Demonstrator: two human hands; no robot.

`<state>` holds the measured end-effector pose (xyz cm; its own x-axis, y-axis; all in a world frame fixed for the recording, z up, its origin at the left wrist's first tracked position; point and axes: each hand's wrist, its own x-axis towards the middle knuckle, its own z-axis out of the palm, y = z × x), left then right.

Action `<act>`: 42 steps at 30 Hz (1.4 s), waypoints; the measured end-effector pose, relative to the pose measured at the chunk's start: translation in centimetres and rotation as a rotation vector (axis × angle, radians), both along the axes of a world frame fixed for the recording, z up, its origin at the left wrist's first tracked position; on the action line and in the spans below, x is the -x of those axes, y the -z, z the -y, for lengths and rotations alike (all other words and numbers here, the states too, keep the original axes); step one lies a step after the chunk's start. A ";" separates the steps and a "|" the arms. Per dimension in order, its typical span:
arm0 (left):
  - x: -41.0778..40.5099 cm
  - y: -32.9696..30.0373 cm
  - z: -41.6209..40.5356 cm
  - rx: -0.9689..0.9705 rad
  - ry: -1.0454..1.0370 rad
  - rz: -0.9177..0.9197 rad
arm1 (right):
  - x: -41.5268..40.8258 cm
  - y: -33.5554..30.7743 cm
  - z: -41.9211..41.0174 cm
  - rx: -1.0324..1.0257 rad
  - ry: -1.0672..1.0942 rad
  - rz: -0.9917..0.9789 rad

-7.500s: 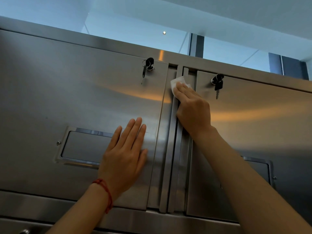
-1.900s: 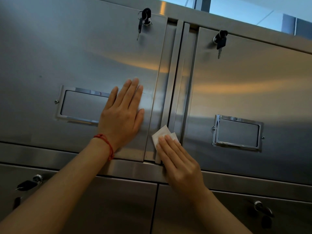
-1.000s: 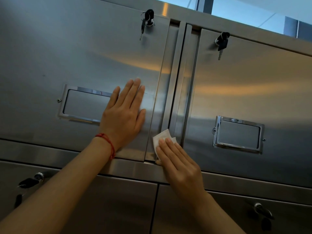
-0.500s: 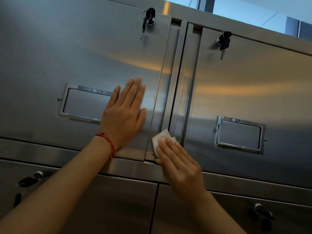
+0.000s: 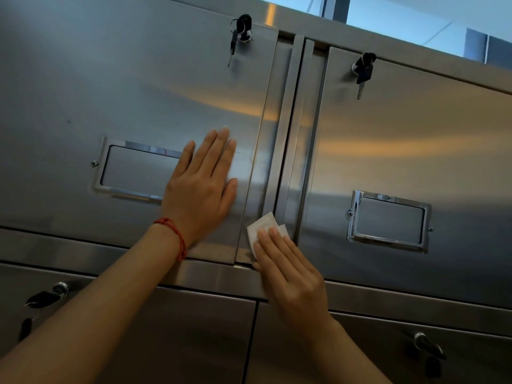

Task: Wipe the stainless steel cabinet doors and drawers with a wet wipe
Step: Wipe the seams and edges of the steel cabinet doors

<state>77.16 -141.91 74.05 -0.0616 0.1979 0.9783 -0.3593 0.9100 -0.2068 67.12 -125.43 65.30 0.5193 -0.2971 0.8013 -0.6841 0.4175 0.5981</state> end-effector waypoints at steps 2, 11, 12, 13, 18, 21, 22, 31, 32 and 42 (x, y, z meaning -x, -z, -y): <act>0.0 0.0 0.0 0.000 -0.005 0.002 | 0.1 0.8 -0.1 -0.022 -0.006 0.006; 0.0 0.0 0.0 -0.007 0.003 0.004 | 0.1 0.5 -0.1 -0.026 0.011 -0.002; 0.0 0.0 0.0 -0.008 0.004 0.005 | 0.0 0.8 -0.1 -0.025 0.007 0.007; 0.0 0.0 0.0 -0.009 0.004 0.007 | 0.0 1.1 -0.1 -0.027 0.005 0.013; -0.1 0.0 -0.2 -0.022 0.011 0.028 | 0.4 0.9 -0.5 -0.055 0.034 -0.025; -0.2 0.0 -0.1 -0.018 0.005 0.020 | 0.6 0.5 -0.3 -0.047 0.026 -0.029; -0.2 0.0 -0.1 -0.015 0.003 0.019 | 0.6 0.3 -0.2 -0.039 0.020 -0.025; 0.0 0.0 0.0 -0.006 -0.002 0.013 | 0.0 -3.3 0.5 0.041 -0.021 -0.015; 0.0 0.0 0.0 -0.006 -0.003 0.012 | 0.0 -3.6 0.6 0.051 -0.024 -0.014; -0.2 0.0 -0.1 -0.002 -0.020 0.013 | -0.2 -7.3 1.2 0.120 -0.031 -0.006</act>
